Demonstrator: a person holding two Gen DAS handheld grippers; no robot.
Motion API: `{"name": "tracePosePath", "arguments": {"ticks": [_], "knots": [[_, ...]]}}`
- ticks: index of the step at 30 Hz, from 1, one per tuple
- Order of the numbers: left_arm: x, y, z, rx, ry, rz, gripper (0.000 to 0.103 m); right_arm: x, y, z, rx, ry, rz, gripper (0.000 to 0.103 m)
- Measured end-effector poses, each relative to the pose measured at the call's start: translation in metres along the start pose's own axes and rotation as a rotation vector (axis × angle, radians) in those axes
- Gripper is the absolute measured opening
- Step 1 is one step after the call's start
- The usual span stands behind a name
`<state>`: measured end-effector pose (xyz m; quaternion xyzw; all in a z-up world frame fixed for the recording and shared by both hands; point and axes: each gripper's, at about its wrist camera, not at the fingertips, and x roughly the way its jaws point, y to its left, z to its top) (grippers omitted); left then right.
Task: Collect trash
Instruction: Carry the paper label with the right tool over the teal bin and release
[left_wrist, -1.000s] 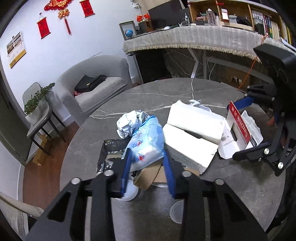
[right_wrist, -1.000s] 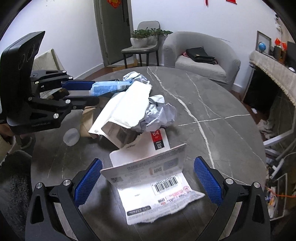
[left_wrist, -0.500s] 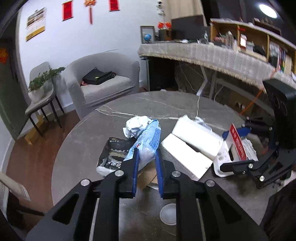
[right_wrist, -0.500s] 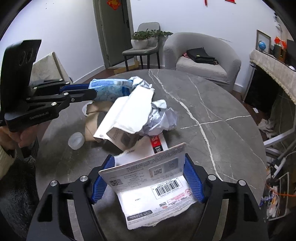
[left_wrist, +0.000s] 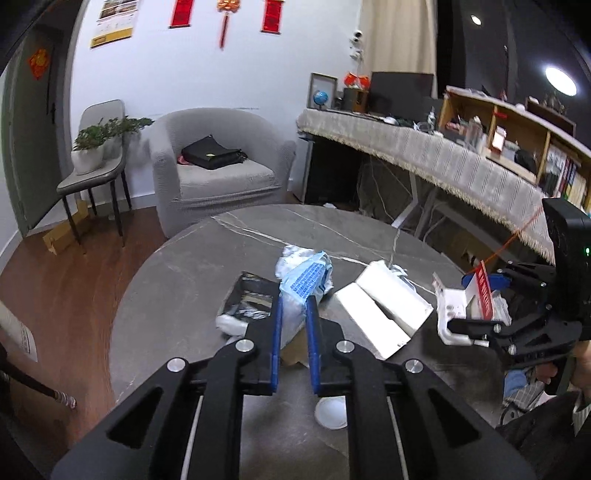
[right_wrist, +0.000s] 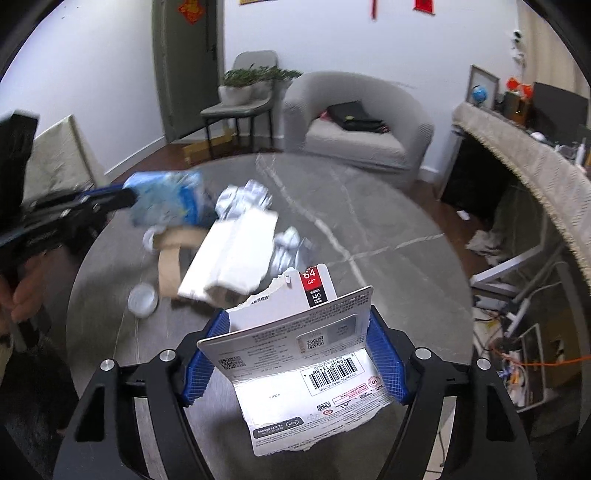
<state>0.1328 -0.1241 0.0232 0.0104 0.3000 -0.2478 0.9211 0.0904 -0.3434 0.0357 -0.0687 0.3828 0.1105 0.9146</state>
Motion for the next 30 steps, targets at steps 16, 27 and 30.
{"name": "tracePosePath", "arguments": {"ticks": [16, 27, 30], "knots": [[-0.06, 0.079, -0.009, -0.17, -0.076, 0.03, 0.011, -0.011, 0.053, 0.063, 0.077, -0.225, -0.012, 0.075], [-0.083, 0.141, -0.032, -0.226, -0.017, 0.18, 0.011, 0.031, 0.139, 0.089, -0.005, -0.182, 0.153, 0.075], [-0.08, 0.16, -0.048, -0.266, 0.032, 0.215, 0.011, 0.036, 0.164, 0.093, -0.04, -0.184, 0.185, 0.075]]}}
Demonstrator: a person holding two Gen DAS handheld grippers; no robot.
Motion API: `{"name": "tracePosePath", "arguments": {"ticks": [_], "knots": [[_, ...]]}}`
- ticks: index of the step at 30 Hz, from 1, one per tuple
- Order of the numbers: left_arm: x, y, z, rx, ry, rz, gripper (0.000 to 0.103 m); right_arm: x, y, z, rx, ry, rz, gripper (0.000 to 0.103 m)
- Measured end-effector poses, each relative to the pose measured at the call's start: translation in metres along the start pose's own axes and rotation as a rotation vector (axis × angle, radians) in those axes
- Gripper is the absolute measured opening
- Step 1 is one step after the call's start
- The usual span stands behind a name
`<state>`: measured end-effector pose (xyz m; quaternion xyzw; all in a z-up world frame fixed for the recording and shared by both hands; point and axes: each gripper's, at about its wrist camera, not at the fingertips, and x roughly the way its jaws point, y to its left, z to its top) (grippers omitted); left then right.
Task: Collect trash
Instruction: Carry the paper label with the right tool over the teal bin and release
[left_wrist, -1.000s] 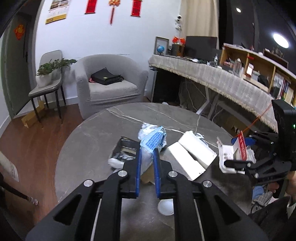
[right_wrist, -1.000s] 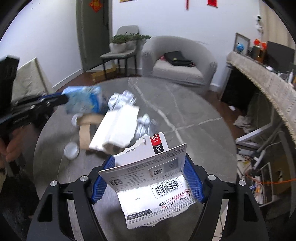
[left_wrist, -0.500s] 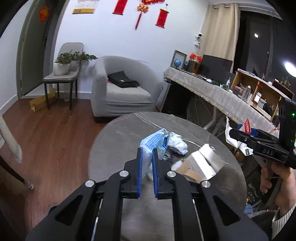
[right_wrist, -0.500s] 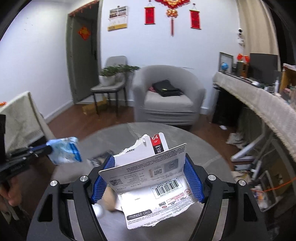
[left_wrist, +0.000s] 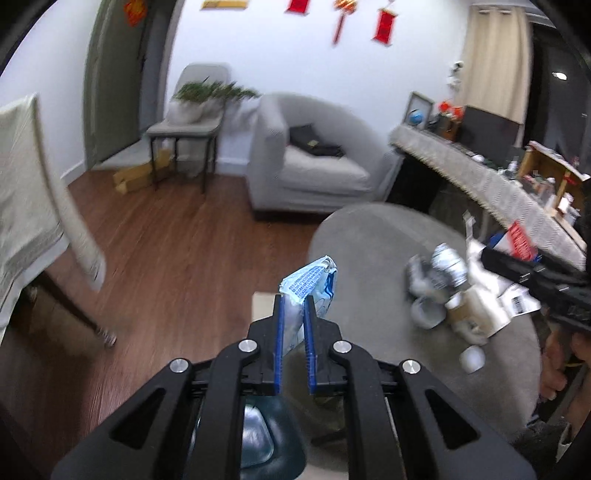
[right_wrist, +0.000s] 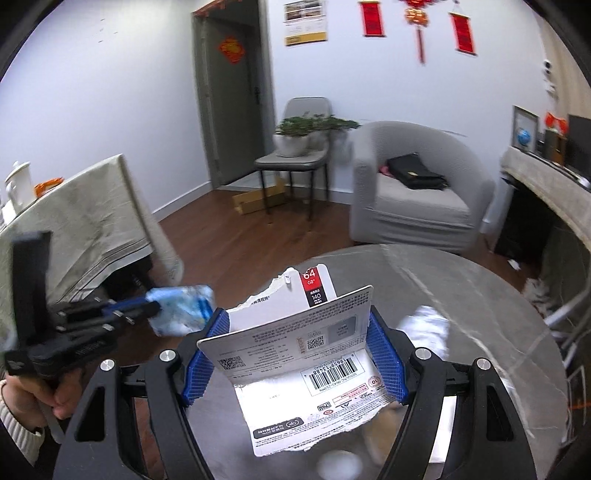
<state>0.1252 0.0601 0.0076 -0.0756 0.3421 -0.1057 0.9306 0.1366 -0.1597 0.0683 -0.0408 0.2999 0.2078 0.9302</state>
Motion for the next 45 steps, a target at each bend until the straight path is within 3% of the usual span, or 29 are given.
{"name": "tracePosePath", "arguments": {"ticks": [9, 20, 24, 25, 26, 33, 39, 45], "knots": [[0.028, 0.054, -0.039, -0.031, 0.146, 0.137, 0.011, 0.032, 0.062, 0.002, -0.06, 0.038, 0.115, 0.075], [0.072, 0.084, -0.09, -0.059, 0.417, 0.131, 0.011, 0.063, 0.104, 0.003, -0.088, 0.096, 0.197, 0.075], [0.081, 0.088, -0.101, -0.064, 0.488, 0.143, 0.019, 0.074, 0.114, -0.002, -0.097, 0.125, 0.21, 0.075], [0.081, 0.089, -0.101, -0.064, 0.488, 0.142, 0.023, 0.078, 0.118, -0.004, -0.102, 0.137, 0.214, 0.075], [0.079, 0.089, -0.1, -0.062, 0.482, 0.147, 0.034, 0.08, 0.12, -0.005, -0.106, 0.144, 0.216, 0.075], [0.053, 0.094, -0.08, -0.075, 0.386, 0.158, 0.055, 0.095, 0.133, -0.013, -0.119, 0.182, 0.228, 0.075], [0.028, 0.115, -0.066, -0.134, 0.309, 0.193, 0.063, 0.113, 0.141, -0.022, -0.115, 0.224, 0.233, 0.075], [0.0, 0.143, -0.052, -0.212, 0.225, 0.241, 0.065, 0.139, 0.159, -0.041, -0.148, 0.302, 0.245, 0.075]]}}
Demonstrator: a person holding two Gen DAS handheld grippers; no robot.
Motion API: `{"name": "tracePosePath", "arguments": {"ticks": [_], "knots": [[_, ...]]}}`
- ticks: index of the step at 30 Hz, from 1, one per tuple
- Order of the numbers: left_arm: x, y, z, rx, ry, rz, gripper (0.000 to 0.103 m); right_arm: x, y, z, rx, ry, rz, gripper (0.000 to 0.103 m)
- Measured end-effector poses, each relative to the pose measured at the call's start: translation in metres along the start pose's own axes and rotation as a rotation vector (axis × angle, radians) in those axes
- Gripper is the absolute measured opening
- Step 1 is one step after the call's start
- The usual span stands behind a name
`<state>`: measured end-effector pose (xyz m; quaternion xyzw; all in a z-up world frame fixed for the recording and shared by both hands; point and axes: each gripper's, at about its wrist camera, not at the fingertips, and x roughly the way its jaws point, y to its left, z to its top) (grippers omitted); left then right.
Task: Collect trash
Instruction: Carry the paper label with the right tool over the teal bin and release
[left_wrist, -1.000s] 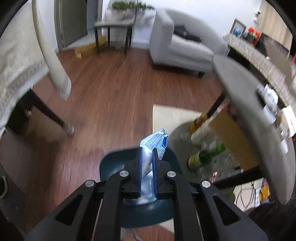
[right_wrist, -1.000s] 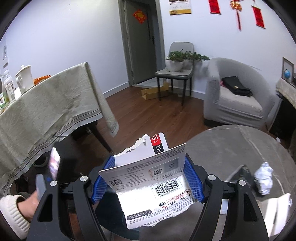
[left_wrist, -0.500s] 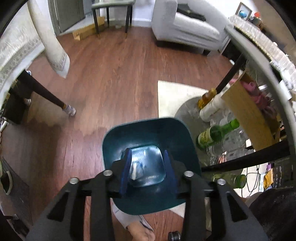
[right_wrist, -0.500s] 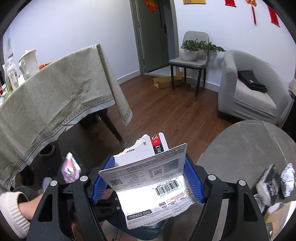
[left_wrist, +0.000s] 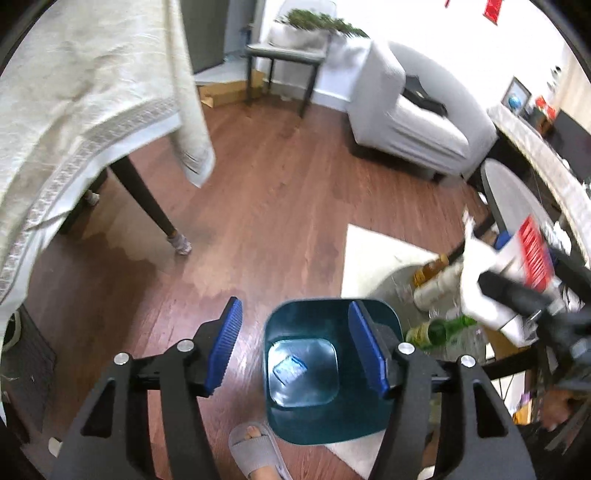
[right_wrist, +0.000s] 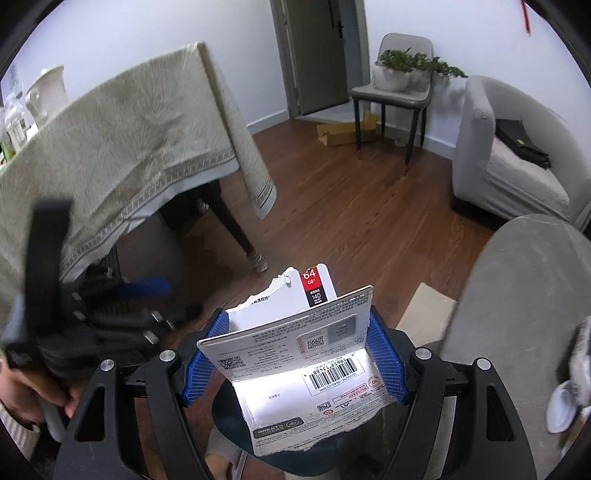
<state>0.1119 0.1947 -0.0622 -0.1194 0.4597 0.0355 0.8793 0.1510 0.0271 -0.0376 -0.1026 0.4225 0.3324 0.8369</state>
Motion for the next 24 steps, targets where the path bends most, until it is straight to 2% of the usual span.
{"name": "tracePosePath", "arguments": {"ticks": [10, 14, 18, 24], "knots": [[-0.038, 0.015, 0.013, -0.032, -0.104, 0.0, 0.068, 0.074, 0.025, -0.03, -0.054, 0.187, 0.008, 0.075], [-0.048, 0.009, 0.017, -0.025, -0.134, -0.015, 0.059, 0.096, 0.029, -0.045, -0.067, 0.242, -0.001, 0.075], [-0.059, 0.0, 0.02, -0.011, -0.157, -0.043, 0.059, 0.115, 0.027, -0.057, -0.069, 0.306, -0.011, 0.076], [-0.068, -0.017, 0.022, 0.036, -0.184, -0.058, 0.06, 0.129, 0.029, -0.072, -0.07, 0.347, 0.001, 0.076]]}}
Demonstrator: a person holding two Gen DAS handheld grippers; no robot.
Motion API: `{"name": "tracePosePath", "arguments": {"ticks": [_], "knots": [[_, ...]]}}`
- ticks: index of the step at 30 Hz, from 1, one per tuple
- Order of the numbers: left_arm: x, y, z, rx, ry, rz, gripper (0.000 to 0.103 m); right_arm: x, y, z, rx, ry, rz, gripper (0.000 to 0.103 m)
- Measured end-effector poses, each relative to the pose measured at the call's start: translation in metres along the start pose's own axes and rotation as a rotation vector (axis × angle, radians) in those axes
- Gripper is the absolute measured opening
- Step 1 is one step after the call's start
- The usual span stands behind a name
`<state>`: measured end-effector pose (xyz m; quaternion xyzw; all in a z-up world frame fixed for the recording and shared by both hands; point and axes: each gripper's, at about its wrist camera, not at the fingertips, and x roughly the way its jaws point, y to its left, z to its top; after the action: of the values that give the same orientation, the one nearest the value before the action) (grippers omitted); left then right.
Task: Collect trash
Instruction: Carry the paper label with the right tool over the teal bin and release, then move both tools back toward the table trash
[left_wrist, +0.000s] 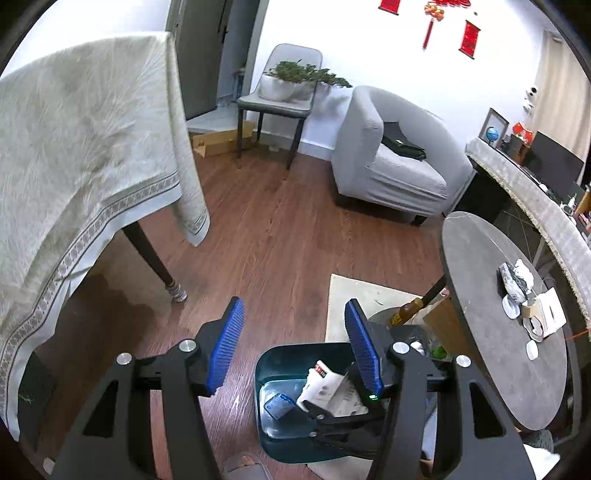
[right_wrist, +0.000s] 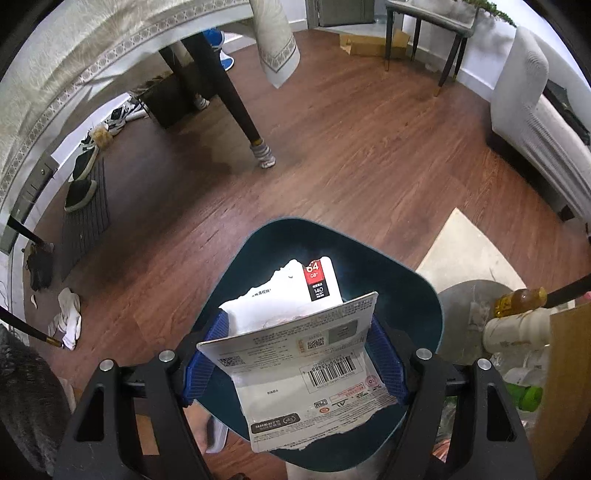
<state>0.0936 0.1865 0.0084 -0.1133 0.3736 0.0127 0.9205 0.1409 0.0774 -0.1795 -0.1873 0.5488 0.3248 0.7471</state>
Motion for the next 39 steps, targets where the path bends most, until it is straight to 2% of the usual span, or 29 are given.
{"name": "tracePosePath", "arguments": {"ticks": [4, 9, 11, 22, 25, 34, 39], "knots": [[-0.004, -0.01, 0.002, 0.023, -0.011, -0.008, 0.062, 0.009, 0.005, -0.008, -0.034, 0.032, -0.002, 0.094], [-0.008, -0.019, 0.007, 0.042, -0.032, -0.015, 0.065, -0.003, 0.014, -0.009, -0.082, 0.004, 0.007, 0.094], [-0.011, -0.025, 0.01, 0.043, -0.044, -0.039, 0.067, -0.019, 0.015, -0.008, -0.09, -0.029, 0.017, 0.094], [-0.034, -0.061, 0.025, 0.118, -0.15, -0.052, 0.078, -0.116, -0.003, -0.016, -0.081, -0.216, 0.054, 0.093], [-0.037, -0.073, 0.029, 0.147, -0.178, -0.052, 0.081, -0.147, -0.007, -0.02, -0.084, -0.275, 0.117, 0.093], [-0.033, -0.105, 0.033, 0.194, -0.201, -0.108, 0.086, -0.208, -0.023, -0.042, -0.07, -0.396, 0.074, 0.093], [-0.026, -0.125, 0.033, 0.204, -0.194, -0.136, 0.088, -0.235, -0.047, -0.06, -0.033, -0.453, -0.012, 0.093]]}}
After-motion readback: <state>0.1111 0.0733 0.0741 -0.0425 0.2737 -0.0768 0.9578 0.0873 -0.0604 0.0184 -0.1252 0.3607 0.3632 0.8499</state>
